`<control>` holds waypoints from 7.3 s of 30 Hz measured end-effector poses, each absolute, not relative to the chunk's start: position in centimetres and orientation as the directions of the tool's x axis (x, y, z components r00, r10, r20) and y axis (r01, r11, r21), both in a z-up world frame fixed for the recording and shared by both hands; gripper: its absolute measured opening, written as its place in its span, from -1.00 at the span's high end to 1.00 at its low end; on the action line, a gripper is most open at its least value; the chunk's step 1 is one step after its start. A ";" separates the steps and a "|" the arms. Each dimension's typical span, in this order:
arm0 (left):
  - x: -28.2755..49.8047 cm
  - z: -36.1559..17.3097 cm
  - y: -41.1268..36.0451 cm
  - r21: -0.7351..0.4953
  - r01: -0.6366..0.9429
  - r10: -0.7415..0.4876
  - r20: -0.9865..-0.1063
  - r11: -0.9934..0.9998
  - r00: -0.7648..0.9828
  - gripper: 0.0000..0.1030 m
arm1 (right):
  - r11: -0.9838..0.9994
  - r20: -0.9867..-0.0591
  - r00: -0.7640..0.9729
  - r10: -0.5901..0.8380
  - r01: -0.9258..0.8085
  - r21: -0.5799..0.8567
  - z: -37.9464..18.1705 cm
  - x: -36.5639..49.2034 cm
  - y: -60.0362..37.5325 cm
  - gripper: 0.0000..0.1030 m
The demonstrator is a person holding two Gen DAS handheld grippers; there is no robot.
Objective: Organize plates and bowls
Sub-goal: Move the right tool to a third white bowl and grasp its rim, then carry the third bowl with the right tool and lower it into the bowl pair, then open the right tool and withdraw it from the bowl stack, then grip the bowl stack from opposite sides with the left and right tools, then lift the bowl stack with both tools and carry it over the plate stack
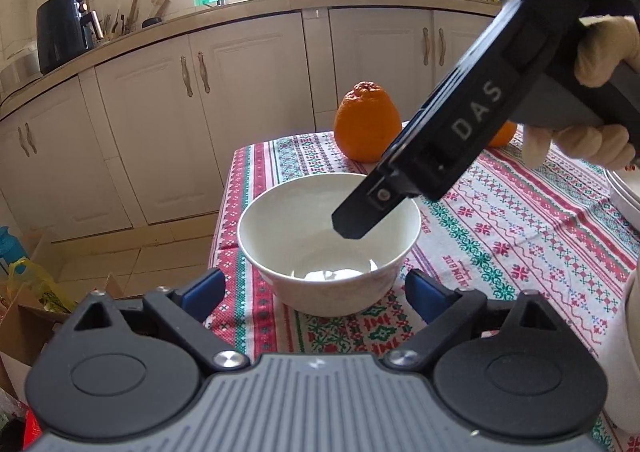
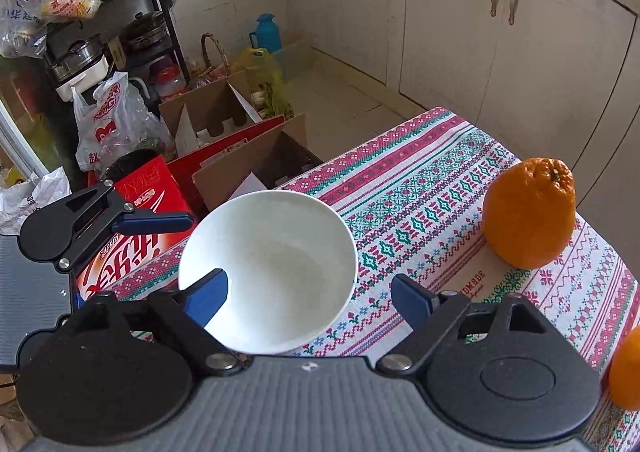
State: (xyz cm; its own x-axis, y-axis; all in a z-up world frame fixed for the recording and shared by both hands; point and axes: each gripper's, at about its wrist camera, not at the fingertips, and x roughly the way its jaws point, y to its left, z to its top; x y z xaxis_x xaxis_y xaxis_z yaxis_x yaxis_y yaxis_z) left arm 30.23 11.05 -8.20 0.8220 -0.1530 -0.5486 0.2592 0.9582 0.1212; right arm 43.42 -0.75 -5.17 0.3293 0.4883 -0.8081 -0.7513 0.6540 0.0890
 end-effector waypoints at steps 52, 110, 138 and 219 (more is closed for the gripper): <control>19.6 -0.6 6.9 0.096 0.302 -0.205 -0.541 0.948 0.815 -0.71 | 0.600 -0.697 0.327 0.638 -0.778 0.185 1.2 31.3 -6.0 -0.40; 15.8 -2.6 0.2 0.006 0.483 -0.376 -0.619 0.875 0.689 -0.71 | 0.718 -0.731 0.406 0.549 -0.676 0.163 -1.6 23.7 -15.0 -0.41; 14.1 -3.1 2.3 0.064 0.550 -0.406 -0.605 0.833 0.685 -0.94 | 0.741 -0.695 0.504 0.513 -0.669 0.062 -1.5 20.4 -16.3 -1.00; 21.7 -6.8 2.7 0.029 0.942 -0.598 -0.767 0.334 0.235 -0.59 | 0.498 -0.804 0.297 0.514 -0.867 -0.001 -7.0 21.7 -14.1 -0.73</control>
State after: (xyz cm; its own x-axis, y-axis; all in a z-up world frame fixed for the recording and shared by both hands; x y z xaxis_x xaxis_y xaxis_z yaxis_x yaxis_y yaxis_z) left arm 21.74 2.68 -6.82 0.2352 -0.5975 -0.7666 0.9421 0.3341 0.0286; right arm 21.72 -14.15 -7.00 0.2970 0.5145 -0.8044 -0.8670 0.4984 -0.0013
